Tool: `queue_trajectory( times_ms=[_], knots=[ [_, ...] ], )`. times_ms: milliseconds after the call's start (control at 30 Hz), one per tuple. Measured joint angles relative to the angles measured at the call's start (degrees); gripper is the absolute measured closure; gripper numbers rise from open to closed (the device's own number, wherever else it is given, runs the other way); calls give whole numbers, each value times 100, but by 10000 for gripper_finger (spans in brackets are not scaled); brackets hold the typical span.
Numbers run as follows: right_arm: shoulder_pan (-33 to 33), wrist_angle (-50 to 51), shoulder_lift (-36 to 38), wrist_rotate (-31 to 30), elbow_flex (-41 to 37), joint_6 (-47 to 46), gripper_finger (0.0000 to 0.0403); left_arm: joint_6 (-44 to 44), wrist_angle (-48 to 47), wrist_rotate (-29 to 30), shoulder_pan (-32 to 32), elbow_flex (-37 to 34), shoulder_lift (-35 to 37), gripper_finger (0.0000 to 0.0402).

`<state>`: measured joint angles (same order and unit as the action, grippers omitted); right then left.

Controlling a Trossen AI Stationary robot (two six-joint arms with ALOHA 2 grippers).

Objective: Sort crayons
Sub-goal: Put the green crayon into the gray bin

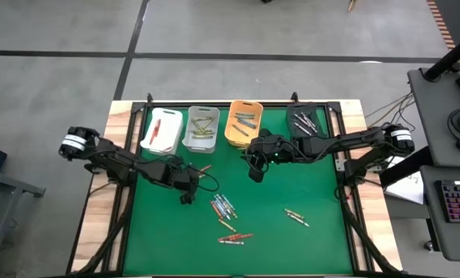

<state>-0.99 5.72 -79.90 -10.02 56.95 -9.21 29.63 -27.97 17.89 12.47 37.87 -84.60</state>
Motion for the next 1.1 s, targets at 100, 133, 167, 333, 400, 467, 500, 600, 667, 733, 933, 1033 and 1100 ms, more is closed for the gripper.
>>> queue_trajectory(
  times_ms=[100,133,167,333,400,467,500,600,667,733,933,1033,1100],
  knots=[
    [0,0,0,0,0,1,330,-19,-92,2,61,155,191,400],
    [0,-1,0,0,0,1,329,-39,-168,10,72,206,262,400],
    [0,0,0,0,0,2,327,-64,-243,17,86,253,320,401],
    [0,0,0,0,-1,15,323,-406,-534,50,85,592,684,401],
    [0,0,0,0,-2,20,325,-729,-831,134,-1,790,770,401],
    [0,-1,0,2,-2,20,328,-1083,-1144,303,-191,1080,822,401],
    [0,0,0,2,-2,20,330,-1250,-1308,392,-314,1244,838,401],
    [0,-1,0,4,-2,22,334,-1825,-1813,468,-786,1692,833,401],
    [0,-1,0,3,-2,25,335,-2247,-1995,471,-1156,1965,815,401],
    [0,-1,0,2,-2,26,333,-2669,-2102,464,-1555,2157,812,401],
    [0,0,0,2,-2,35,326,-3359,-2052,210,-2959,2332,803,401],
    [0,0,0,2,-2,48,326,-3363,-2011,105,-3657,2330,727,401],
    [0,0,0,4,-2,90,328,-3362,-1937,-86,-4033,2330,621,402]
  ],
)
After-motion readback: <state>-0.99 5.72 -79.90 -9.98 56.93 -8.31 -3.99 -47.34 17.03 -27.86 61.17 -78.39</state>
